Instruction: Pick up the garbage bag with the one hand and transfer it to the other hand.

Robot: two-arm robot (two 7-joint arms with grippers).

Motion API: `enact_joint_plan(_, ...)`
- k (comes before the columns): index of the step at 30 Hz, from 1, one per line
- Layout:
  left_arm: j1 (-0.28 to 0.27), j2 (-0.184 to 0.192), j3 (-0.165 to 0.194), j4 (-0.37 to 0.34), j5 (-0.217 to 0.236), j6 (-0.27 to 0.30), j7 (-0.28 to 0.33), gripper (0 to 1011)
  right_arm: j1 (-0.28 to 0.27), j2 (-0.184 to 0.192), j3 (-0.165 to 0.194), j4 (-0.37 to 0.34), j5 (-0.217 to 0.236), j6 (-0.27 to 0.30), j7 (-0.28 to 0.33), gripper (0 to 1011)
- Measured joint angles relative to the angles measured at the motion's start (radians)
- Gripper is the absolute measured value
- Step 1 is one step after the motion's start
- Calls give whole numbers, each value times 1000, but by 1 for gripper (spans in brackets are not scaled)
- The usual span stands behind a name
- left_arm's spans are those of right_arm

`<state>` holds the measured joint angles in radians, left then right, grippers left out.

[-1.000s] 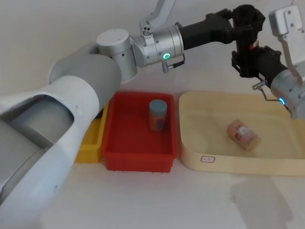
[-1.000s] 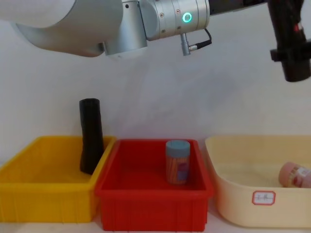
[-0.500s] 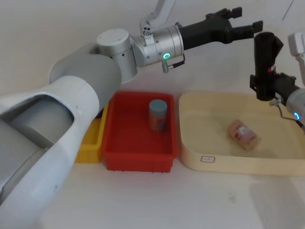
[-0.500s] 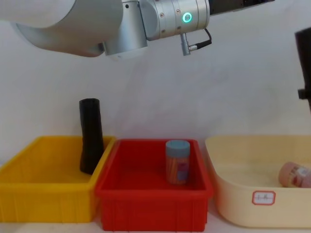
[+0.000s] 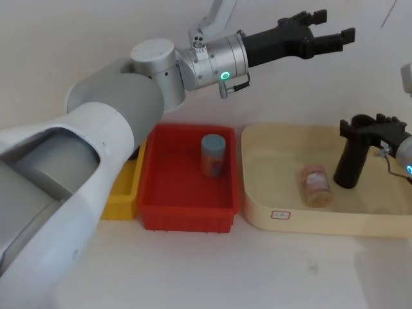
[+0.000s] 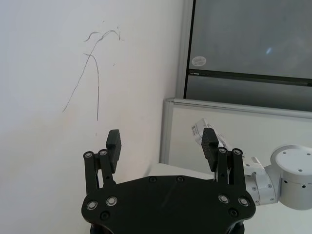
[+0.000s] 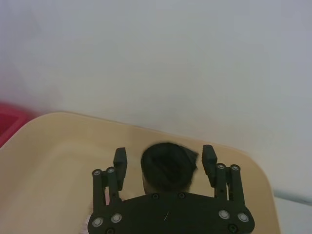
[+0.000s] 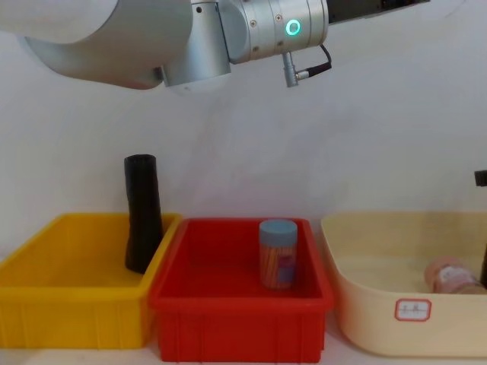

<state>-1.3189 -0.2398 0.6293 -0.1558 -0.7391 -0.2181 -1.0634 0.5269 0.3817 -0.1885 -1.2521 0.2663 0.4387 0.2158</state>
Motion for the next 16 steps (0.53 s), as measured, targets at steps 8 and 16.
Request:
enact_joint_plan(8,0,0,0,0,0,0,0,1001,0,2,7,18,6,-4,11,1004)
enact_joint_plan(16,0,0,0,0,0,0,0,1001,0,3,11,30,10,-6,16,1004)
